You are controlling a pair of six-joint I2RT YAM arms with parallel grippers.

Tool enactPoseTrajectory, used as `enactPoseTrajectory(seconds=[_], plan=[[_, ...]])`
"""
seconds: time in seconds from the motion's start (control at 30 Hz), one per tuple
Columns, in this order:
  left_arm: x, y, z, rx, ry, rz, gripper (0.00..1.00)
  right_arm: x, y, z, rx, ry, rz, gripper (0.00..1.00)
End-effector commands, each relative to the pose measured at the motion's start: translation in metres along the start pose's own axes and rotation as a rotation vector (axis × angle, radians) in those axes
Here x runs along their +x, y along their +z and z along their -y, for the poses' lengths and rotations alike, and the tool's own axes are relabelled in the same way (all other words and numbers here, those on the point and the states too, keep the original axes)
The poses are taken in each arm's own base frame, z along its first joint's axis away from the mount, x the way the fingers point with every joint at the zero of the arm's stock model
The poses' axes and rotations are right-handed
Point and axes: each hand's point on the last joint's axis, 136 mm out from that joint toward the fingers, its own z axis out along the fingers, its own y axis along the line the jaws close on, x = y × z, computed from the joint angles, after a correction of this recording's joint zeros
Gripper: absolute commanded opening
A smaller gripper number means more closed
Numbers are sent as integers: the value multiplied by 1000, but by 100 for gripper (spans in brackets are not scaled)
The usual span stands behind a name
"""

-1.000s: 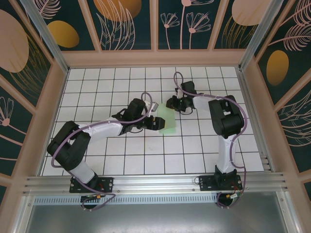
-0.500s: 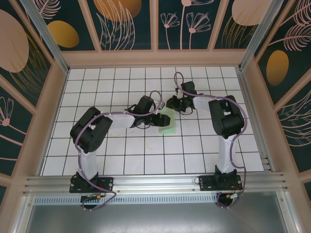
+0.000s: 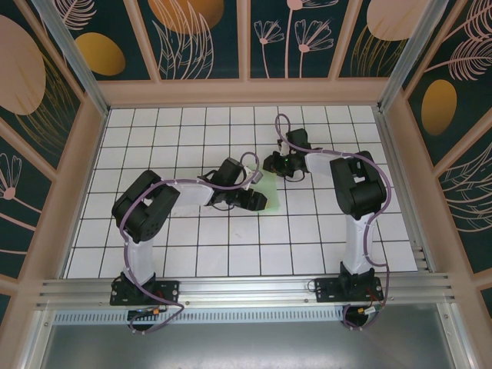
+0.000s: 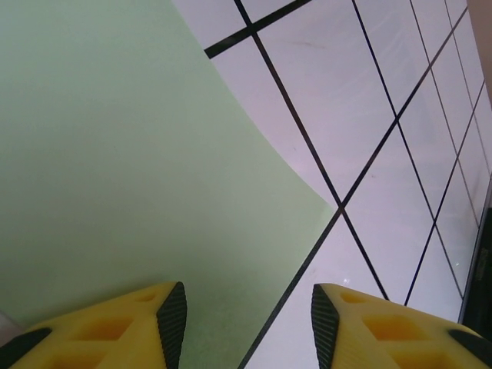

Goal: Fold a paper plane with a square sheet of paper (fold left side to right side)
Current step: First fold the square sheet of paper in half at the center of the table.

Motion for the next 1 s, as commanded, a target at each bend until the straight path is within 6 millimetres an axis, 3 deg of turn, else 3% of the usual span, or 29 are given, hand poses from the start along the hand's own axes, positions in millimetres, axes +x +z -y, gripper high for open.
enactPoseTrajectory(seconds=[0.0, 0.5, 0.53, 0.8, 0.97], plan=[[56, 9, -7, -15, -35, -187, 48, 52, 7, 43, 154, 104, -163, 26], [66, 3, 6, -10, -3, -212, 46, 52, 9, 46, 168, 102, -170, 26], [77, 2, 3, -17, -14, -230, 46, 51, 10, 47, 169, 103, -169, 26], [92, -4, 3, -30, -28, -246, 46, 50, 10, 45, 165, 102, -173, 26], [86, -12, 12, -13, -16, -206, 46, 49, 11, 40, 139, 93, -169, 26]])
